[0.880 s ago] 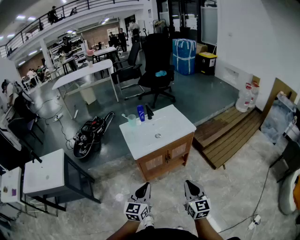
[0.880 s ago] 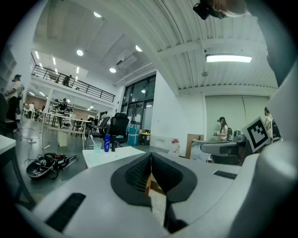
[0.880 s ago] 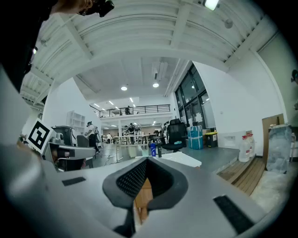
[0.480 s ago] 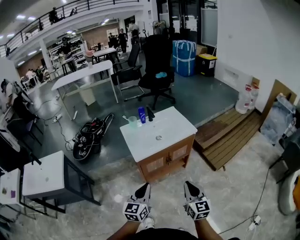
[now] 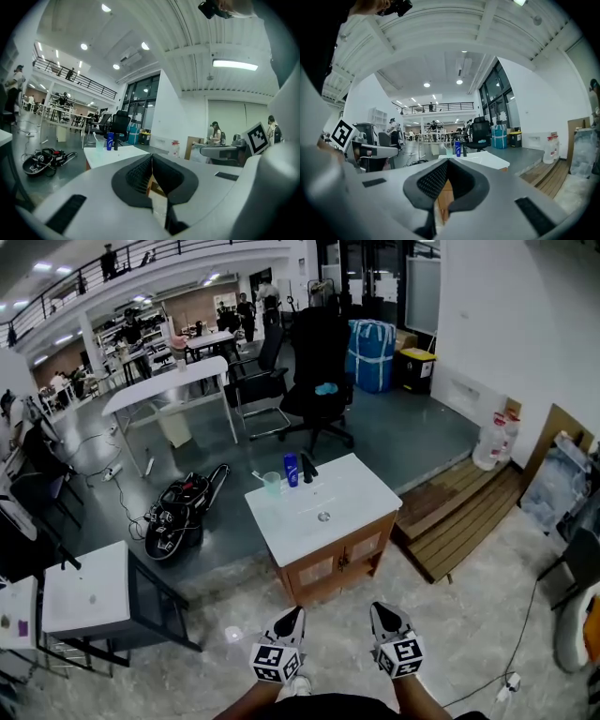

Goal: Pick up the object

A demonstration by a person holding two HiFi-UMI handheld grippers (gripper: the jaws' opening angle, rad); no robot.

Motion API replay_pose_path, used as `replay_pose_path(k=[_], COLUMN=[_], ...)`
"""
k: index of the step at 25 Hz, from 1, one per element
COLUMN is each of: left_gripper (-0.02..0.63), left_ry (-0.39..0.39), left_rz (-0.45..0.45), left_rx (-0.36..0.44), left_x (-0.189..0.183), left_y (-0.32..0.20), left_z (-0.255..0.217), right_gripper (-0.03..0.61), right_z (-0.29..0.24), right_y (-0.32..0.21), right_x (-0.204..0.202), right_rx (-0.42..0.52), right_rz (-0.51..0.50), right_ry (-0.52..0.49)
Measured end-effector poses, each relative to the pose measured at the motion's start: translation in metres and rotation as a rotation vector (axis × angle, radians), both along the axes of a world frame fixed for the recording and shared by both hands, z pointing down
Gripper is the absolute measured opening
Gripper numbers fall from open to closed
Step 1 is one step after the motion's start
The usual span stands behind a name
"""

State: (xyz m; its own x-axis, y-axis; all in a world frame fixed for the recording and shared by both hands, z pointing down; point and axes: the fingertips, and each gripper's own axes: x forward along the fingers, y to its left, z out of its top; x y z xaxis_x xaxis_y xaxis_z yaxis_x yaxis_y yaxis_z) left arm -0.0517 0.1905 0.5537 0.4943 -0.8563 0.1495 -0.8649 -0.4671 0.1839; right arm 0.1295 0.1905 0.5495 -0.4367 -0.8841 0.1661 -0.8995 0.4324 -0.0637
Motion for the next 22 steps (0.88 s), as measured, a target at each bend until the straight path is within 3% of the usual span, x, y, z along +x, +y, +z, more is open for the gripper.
replay_pose_path(k=[10, 22], left_gripper=[0.021, 0.021], left_ry=[-0.005, 0.003], left_rz=[0.095, 0.077], left_rx=[0.010, -0.008], left_x=[-0.038, -0.053], left_y=[-0.020, -0.044], left_z=[0.002, 0.012], right_gripper=[0.017, 0.017], right_z=[0.002, 0.011], right_y=[-0.016, -0.031], right_x=[-0.048, -0.077], right_rx=[-0.001, -0.002], right_rz=[0.046, 0.012], right_ry=[0.026, 0.038])
